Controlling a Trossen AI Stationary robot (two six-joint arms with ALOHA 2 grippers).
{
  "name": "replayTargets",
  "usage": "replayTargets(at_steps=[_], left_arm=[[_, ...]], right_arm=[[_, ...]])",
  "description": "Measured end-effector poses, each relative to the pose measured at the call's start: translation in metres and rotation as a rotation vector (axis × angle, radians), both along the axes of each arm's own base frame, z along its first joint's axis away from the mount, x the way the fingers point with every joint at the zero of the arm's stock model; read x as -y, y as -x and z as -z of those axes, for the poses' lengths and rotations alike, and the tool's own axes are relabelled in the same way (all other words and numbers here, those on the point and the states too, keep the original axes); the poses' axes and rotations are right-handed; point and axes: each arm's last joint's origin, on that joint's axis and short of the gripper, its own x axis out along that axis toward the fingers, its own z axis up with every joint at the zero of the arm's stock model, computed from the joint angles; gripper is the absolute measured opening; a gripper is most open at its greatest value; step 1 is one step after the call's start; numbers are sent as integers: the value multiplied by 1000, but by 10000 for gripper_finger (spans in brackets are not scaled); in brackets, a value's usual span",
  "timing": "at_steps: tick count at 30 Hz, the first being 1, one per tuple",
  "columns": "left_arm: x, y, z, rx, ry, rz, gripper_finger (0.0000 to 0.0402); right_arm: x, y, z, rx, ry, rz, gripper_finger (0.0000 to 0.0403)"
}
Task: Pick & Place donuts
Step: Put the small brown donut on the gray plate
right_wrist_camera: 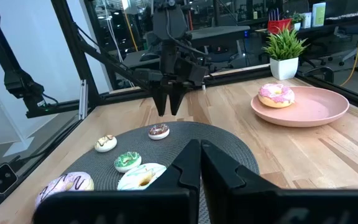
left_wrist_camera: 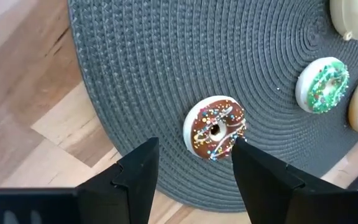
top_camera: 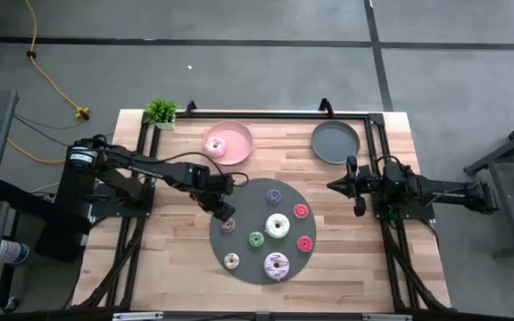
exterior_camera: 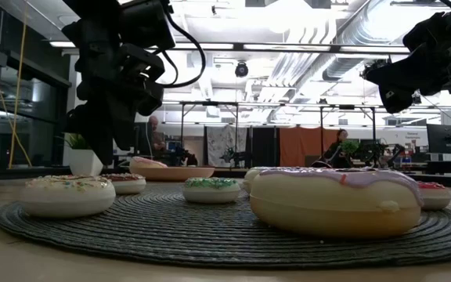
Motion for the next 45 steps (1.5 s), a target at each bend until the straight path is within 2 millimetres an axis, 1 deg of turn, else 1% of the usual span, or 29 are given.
replayTargets(at_steps=[7,10,18,22,24,25,27,29,31,34,45], left_arm=[[0,-1,0,4,-8,-31,195],[3,-2,-1,17,-23,-26,195],[13,-7,6,24,-38,-30,195],[13,-8,9,16,-32,-36,195],[16,-12,14,16,-27,-31,195],[16,-11,16,2,-27,-32,195],[17,-12,13,25,-23,-33,195],[18,-16,15,33,-20,-32,195],[17,-13,19,1,-21,-35,195],[18,-16,16,32,-21,-35,195],[19,-15,21,12,-35,-27,195]], right_arm=[[0,0,0,0,0,0,2],[0,0,0,0,0,0,2],[0,0,0,0,0,-1,4],[0,0,0,-1,0,-1,1],[0,0,0,0,0,-1,1],[0,0,0,-1,0,-1,2],[0,0,0,0,0,0,3],[0,0,0,0,0,-1,4],[0,0,0,-5,-1,0,4],[0,0,1,-6,-1,0,1],[0,0,1,-7,-1,-1,7]])
